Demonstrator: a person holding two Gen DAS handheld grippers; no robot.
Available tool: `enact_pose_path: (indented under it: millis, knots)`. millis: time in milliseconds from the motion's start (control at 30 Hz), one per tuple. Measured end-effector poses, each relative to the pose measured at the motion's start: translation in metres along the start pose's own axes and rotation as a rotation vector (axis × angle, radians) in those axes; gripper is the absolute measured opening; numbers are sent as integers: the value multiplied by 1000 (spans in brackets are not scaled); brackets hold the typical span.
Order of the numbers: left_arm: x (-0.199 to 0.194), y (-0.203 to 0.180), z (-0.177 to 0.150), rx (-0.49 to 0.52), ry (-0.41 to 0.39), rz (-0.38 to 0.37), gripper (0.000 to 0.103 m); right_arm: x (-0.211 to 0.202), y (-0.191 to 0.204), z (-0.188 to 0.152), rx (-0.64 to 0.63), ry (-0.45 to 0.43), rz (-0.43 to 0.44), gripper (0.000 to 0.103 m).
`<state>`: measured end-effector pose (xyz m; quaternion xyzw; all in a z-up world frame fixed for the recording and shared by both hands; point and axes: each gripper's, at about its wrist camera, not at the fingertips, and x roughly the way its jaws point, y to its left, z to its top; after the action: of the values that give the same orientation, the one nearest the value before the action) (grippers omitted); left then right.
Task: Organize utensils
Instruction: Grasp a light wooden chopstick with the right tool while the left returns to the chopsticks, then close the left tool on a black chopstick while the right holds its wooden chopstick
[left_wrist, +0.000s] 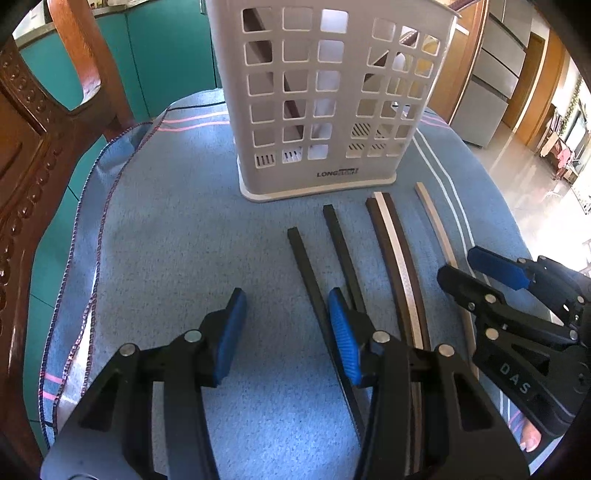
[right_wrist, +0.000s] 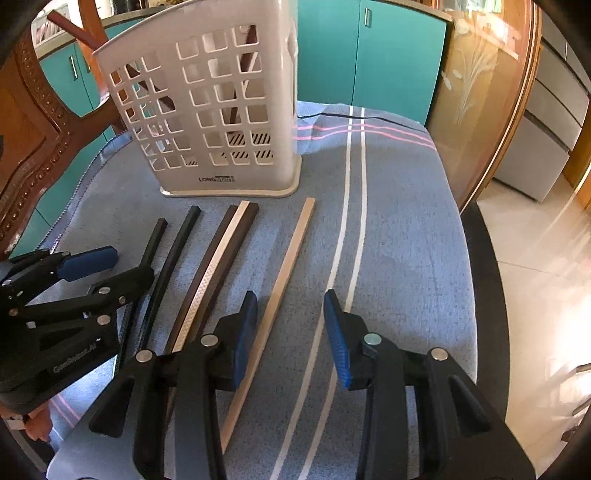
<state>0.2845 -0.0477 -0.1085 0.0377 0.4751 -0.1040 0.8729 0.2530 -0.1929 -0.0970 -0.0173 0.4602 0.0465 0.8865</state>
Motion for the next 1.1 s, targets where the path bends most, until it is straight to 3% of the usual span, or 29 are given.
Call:
enact_pose_path:
  millis: [67, 167, 267, 433, 600, 1100]
  knots:
    - [-4, 6, -5, 3, 1, -3, 47, 1, 3, 0, 1, -2, -5, 35]
    - [-4, 9, -6, 3, 3, -8, 47, 0, 1, 2, 24, 1, 4, 11]
    - [-5, 9, -8, 3, 4, -6, 47, -1, -13, 3, 88, 10, 9, 8]
    - [-6, 5, -8, 7, 6, -3, 51, -3, -19, 2, 107, 11, 25, 9]
    - [-5, 2, -8, 14, 4, 0, 52, -4, -15, 2, 87, 7, 51, 28]
    - [-5, -1, -8, 21, 2, 0, 53, -3, -2, 1, 31, -6, 4, 30]
